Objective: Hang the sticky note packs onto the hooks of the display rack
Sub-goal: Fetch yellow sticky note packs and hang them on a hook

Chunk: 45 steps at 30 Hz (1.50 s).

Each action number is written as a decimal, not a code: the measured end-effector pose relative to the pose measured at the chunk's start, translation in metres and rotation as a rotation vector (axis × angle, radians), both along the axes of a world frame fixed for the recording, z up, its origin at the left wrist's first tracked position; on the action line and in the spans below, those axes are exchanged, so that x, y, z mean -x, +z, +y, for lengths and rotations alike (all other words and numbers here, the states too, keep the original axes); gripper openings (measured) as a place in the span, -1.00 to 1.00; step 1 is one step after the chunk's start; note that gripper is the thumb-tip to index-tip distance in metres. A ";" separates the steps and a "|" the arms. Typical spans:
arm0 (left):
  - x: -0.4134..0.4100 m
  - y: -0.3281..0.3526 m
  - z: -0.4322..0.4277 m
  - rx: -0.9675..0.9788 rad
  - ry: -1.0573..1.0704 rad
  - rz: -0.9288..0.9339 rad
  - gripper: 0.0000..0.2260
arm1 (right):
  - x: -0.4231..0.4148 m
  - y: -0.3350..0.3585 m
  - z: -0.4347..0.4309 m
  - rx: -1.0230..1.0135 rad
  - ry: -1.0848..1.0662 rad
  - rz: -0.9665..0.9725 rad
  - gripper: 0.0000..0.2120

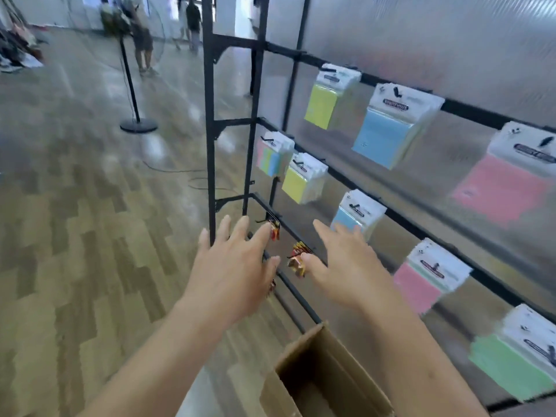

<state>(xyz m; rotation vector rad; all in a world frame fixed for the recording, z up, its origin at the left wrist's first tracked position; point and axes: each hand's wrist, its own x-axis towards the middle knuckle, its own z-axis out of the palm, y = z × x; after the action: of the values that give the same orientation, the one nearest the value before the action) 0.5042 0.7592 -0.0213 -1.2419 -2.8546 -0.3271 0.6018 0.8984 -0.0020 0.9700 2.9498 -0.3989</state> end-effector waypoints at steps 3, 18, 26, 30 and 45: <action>0.046 0.004 0.025 -0.008 -0.076 0.001 -0.50 | 0.034 0.005 0.019 0.011 -0.069 0.038 -0.40; 0.239 0.012 0.214 -0.117 -0.314 0.143 -0.48 | 0.198 0.005 0.156 0.062 -0.453 0.354 -0.21; 0.295 0.039 0.288 -0.253 -0.511 -0.023 -0.19 | 0.228 0.026 0.192 0.266 -0.588 0.726 -0.07; 0.310 0.044 0.315 -0.390 -0.699 -0.211 -0.29 | 0.247 0.032 0.212 0.293 -0.571 0.947 0.00; 0.331 0.051 0.317 -0.674 -1.159 -1.137 -0.29 | 0.256 0.047 0.183 0.485 -0.499 1.202 -0.54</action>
<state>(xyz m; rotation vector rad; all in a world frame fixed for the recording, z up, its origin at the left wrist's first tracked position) 0.1736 1.0758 0.0295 -2.8261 -1.5042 -2.2880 0.3462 1.0817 0.0451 1.8032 2.9554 -2.2666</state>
